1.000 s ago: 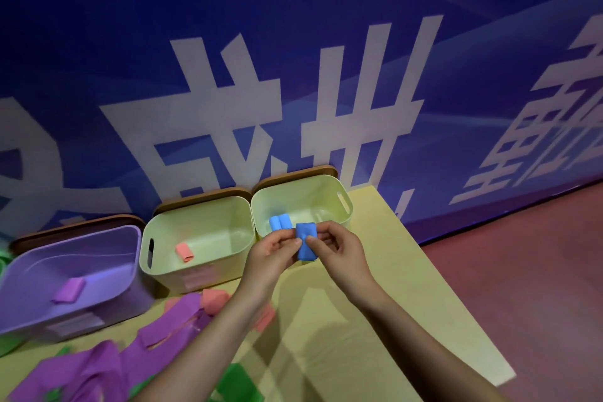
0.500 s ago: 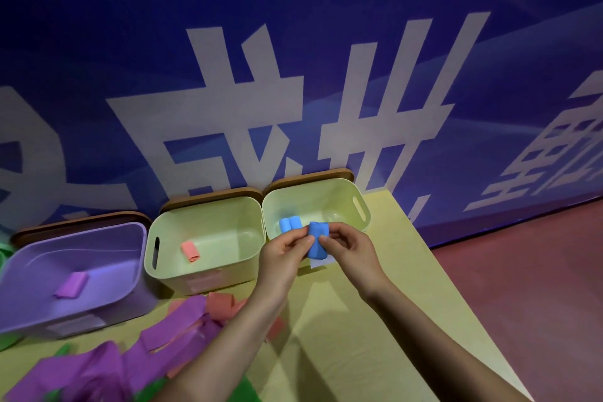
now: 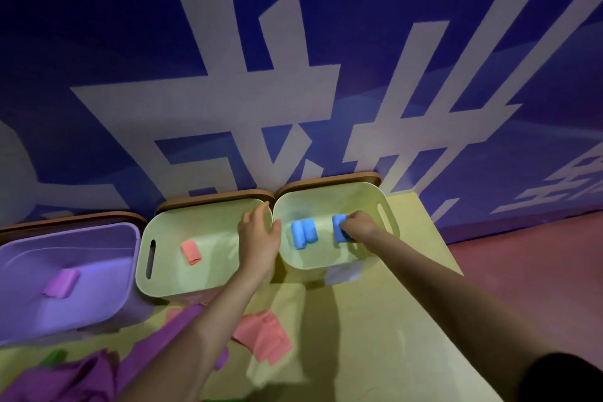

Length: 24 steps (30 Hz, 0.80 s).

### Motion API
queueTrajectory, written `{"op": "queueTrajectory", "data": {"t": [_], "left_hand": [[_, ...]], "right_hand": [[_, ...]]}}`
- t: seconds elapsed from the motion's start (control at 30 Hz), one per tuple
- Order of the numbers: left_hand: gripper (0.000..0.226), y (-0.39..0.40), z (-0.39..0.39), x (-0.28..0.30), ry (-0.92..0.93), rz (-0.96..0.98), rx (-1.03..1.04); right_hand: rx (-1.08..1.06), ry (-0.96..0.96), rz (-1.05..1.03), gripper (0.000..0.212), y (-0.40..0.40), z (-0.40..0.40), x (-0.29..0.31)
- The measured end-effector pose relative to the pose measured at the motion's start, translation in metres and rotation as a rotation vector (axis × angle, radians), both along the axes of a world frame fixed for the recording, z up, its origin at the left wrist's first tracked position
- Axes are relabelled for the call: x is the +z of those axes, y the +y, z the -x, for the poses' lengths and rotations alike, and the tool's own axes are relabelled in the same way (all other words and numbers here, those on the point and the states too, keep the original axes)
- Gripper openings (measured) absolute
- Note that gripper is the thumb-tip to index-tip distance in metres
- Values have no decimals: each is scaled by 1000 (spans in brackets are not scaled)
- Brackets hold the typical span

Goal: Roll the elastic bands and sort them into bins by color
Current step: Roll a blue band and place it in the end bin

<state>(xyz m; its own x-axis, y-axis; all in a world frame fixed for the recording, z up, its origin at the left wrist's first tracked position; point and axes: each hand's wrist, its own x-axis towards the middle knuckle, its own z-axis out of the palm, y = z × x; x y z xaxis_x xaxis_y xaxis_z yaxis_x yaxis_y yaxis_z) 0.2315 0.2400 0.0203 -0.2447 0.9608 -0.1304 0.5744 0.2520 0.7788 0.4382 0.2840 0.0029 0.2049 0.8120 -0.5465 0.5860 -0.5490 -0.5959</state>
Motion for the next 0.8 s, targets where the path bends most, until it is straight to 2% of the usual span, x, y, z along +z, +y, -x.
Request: {"op": "queueTrajectory", "data": {"t": [0.13, 0.23, 0.27, 0.37, 0.63, 0.7, 0.8], "left_hand": [[55, 6, -1, -17, -44, 62, -43], [55, 9, -3, -19, -27, 76, -51], [55, 10, -2, -20, -23, 75, -52], [55, 10, 1, -22, -34, 69, -37], [55, 10, 1, -24, -45, 81, -28], [55, 9, 1, -24, -58, 79, -24], [55, 9, 1, -24, -63, 78, -23]], "right_hand": [[62, -60, 132, 29, 28, 12, -27], [78, -84, 180, 16, 40, 20, -43], [91, -75, 190, 21, 43, 22, -47], [134, -116, 145, 31, 49, 27, -56], [160, -143, 106, 34, 48, 29, -64], [174, -156, 94, 30, 46, 29, -65], [205, -170, 54, 13, 44, 29, -62]]}}
